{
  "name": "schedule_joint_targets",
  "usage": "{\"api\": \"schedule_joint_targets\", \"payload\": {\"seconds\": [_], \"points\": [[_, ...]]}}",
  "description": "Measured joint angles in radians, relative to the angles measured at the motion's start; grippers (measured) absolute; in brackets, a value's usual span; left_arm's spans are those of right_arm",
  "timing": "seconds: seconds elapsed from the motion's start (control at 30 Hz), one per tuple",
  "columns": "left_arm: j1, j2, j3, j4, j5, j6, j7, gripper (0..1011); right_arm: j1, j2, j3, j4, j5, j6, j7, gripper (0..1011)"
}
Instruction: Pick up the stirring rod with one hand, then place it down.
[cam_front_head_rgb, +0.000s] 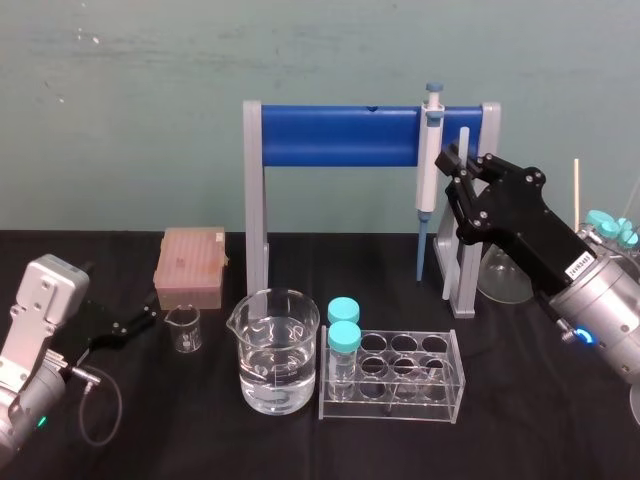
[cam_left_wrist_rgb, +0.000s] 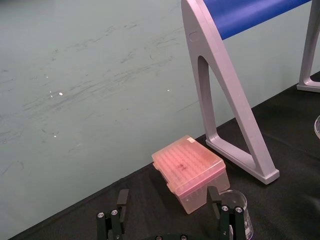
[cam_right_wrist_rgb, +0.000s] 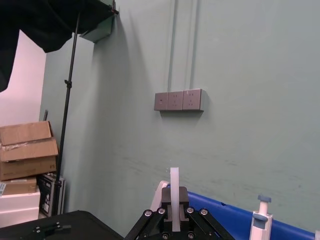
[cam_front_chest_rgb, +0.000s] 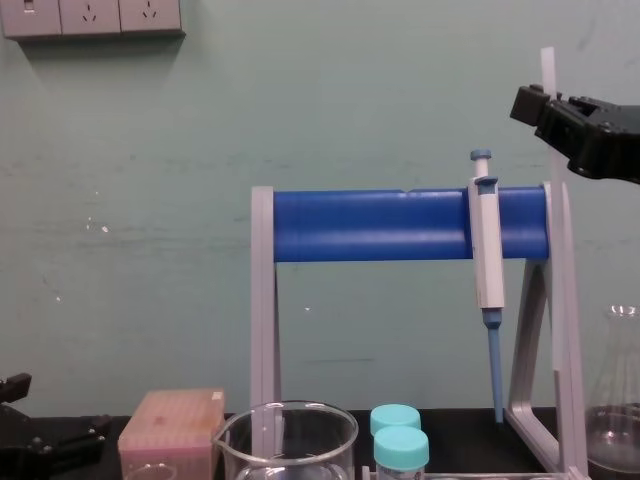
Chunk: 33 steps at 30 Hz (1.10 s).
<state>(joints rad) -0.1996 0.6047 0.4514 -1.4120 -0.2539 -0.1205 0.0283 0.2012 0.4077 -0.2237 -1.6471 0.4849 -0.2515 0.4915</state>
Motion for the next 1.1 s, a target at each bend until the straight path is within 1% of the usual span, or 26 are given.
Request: {"api": "schedule_joint_targets", "payload": {"seconds": [1.1], "points": [[0.000, 0.000, 0.000, 0.000, 0.000, 0.000, 0.000, 1000, 0.005, 0.003, -0.009, 0.010, -0.005, 0.002, 0.005, 72]]}}
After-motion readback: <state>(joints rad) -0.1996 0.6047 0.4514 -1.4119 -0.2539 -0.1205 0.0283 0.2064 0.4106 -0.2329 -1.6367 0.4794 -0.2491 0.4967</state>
